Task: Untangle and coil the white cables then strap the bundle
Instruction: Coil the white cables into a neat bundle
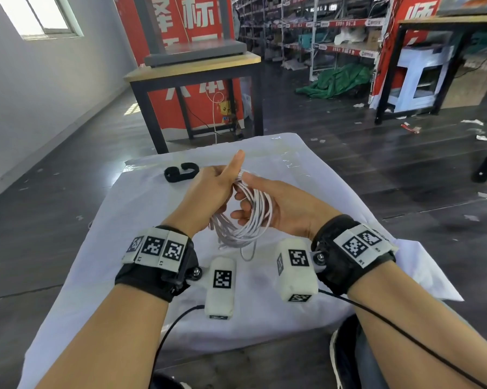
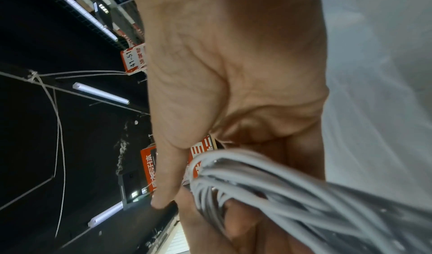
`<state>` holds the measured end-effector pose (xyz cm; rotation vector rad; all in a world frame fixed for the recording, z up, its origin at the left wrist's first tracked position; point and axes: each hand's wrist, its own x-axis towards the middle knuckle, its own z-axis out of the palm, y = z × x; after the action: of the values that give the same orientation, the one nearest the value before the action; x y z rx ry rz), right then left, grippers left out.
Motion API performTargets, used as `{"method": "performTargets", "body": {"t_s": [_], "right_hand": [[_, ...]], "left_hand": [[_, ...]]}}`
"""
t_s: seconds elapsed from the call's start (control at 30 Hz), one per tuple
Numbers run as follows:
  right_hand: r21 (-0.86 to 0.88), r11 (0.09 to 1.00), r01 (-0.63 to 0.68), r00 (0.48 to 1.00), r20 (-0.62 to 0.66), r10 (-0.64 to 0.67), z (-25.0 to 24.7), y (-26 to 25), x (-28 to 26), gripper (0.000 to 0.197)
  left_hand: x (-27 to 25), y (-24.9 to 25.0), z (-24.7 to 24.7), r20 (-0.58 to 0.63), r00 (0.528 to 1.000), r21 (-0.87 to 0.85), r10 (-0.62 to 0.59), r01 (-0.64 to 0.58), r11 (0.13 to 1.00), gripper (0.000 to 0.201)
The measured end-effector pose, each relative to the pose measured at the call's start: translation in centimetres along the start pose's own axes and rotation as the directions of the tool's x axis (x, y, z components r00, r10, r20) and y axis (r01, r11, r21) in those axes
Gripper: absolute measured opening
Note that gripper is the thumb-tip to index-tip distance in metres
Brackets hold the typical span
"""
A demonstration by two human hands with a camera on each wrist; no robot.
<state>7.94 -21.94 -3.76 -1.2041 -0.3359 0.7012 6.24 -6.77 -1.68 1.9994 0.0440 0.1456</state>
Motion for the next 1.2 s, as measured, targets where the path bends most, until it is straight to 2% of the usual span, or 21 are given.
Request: {"method": "performTargets", "body": {"t_s": [0.2, 0.3, 0.4, 0.53, 0.6, 0.7, 0.77, 0.87, 0.97, 1.1, 1.13, 1.2], "right_hand": [[0.177, 0.982, -0.068, 0.997, 0.053, 0.06, 0.2, -0.2, 0.3, 0.065], [0.166, 0.985, -0.037, 0.996, 0.091, 0.022, 0.5, -0.2, 0.4, 0.057], [0.19, 0.982, -0.011, 0.998, 0.057, 0.0, 0.7, -0.4, 0.4, 0.039], [0.266, 0.964, -0.028, 0.995, 0.104, 0.0, 0.7, -0.5, 0.5, 0.031], [0.246, 0.968, -0.043, 0.991, 0.13, 0.011, 0.6, -0.7, 0.6, 0.035], [0.251, 0.964, -0.087, 0.989, 0.142, 0.053, 0.6, -0.9, 0.7, 0.06], [0.203, 0.976, -0.076, 0.996, 0.069, 0.063, 0.7, -1.0, 0.8, 0.065], [0.133, 0.99, -0.047, 0.998, -0.03, 0.051, 0.9, -1.0, 0.9, 0.056], [0.142, 0.989, -0.042, 0.996, -0.078, 0.054, 1.0, -1.2, 1.1, 0.05], [0.182, 0.983, 0.022, 0.983, -0.182, 0.012, 0.3, -1.7, 1.7, 0.046], [0.191, 0.98, 0.048, 0.974, -0.227, -0.004, 0.0, -1.8, 1.9, 0.045], [0.196, 0.975, 0.106, 0.946, -0.321, -0.038, -0.7, -1.9, 2.2, 0.044]], "left_hand": [[0.1, 0.0, 0.8, 0.029, 0.998, -0.006, 0.049, -0.049, 0.999, 0.062], [0.3, -0.3, 1.0, 0.011, 0.997, -0.038, 0.075, -0.074, 0.997, 0.065], [0.7, -0.6, 1.0, 0.003, 0.996, -0.051, 0.084, -0.084, 0.995, 0.066], [0.6, -0.9, 1.1, 0.066, 0.995, -0.153, 0.073, -0.062, 0.986, 0.062], [0.6, -0.9, 0.9, 0.076, 0.994, -0.163, 0.08, -0.066, 0.984, 0.062], [0.7, -0.9, 0.8, 0.092, 0.992, -0.176, 0.083, -0.066, 0.982, 0.062], [0.7, -1.0, 0.8, 0.086, 0.991, -0.173, 0.101, -0.085, 0.981, 0.062], [0.9, -1.4, 1.0, 0.05, 0.992, -0.171, 0.12, -0.109, 0.979, 0.064], [1.0, -1.4, 1.2, 0.05, 0.993, -0.142, 0.103, -0.095, 0.985, 0.061], [2.6, -1.2, 0.5, 0.095, 0.994, -0.009, 0.049, -0.049, 0.999, 0.062], [3.7, -1.6, -0.1, 0.075, 0.997, 0.01, 0.026, -0.027, 1.0, 0.059], [6.7, -3.3, -1.6, -0.043, 0.999, 0.122, -0.032, 0.037, 0.992, 0.044]]}}
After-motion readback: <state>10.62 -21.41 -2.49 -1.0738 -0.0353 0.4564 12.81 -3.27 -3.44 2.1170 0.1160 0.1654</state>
